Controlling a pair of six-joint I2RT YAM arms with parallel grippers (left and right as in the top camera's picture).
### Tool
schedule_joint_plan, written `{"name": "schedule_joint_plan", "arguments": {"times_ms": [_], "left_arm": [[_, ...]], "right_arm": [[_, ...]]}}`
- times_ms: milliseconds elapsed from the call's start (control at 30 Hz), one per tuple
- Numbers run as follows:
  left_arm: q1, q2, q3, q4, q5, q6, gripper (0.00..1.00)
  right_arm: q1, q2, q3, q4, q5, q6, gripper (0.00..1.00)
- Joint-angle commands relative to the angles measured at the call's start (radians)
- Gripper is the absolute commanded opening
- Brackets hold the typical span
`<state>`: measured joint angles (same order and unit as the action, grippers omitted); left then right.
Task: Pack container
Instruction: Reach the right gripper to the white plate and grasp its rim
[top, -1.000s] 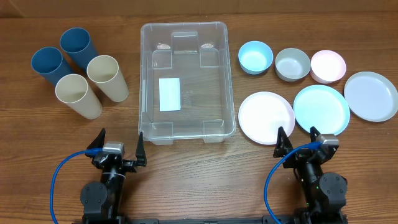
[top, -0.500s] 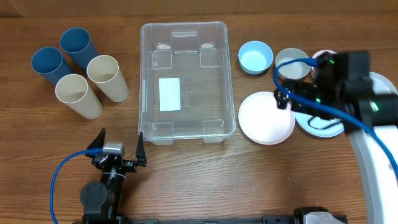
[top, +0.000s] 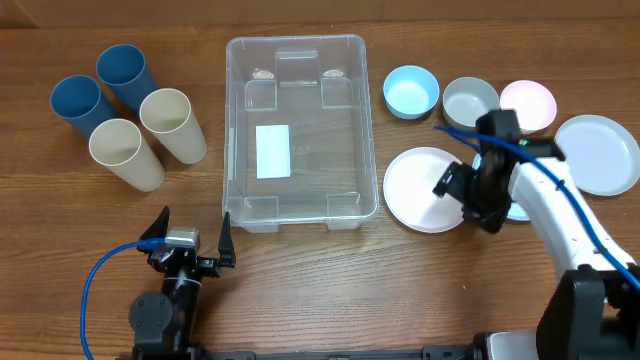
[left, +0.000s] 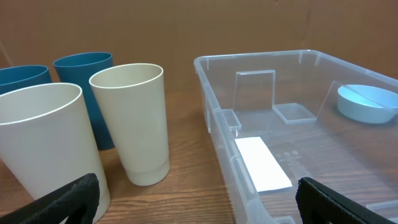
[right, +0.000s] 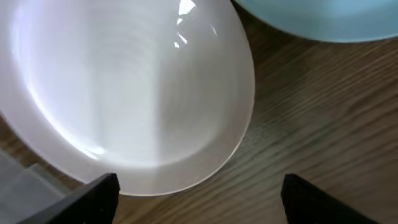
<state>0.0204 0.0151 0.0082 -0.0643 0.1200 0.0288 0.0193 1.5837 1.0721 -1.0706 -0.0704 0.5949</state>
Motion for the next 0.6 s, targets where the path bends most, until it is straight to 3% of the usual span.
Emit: {"name": "schedule_joint_plan", "arguments": {"times_ms": [0, 233, 500, 567], "left_arm": [[0.007, -0.011, -0.003, -0.002, 0.004, -0.006, 1.00], [0.007, -0.011, -0.003, -0.002, 0.004, -0.006, 1.00], [0.007, -0.011, -0.003, -0.002, 0.004, -0.006, 1.00], [0.007, -0.011, -0.003, -0.002, 0.004, -0.006, 1.00]], "right_arm": [[-0.004, -0.008, -0.100, 0.092, 0.056, 0.146, 0.81], [-0.004, -0.008, -0.286, 0.366, 0.070, 0.196, 0.62], [-0.004, -0.008, -0.339, 0.420, 0.081, 0.202, 0.07], [-0.004, -0.008, -0.339, 0.419, 0.084, 0.201, 0.04]]}}
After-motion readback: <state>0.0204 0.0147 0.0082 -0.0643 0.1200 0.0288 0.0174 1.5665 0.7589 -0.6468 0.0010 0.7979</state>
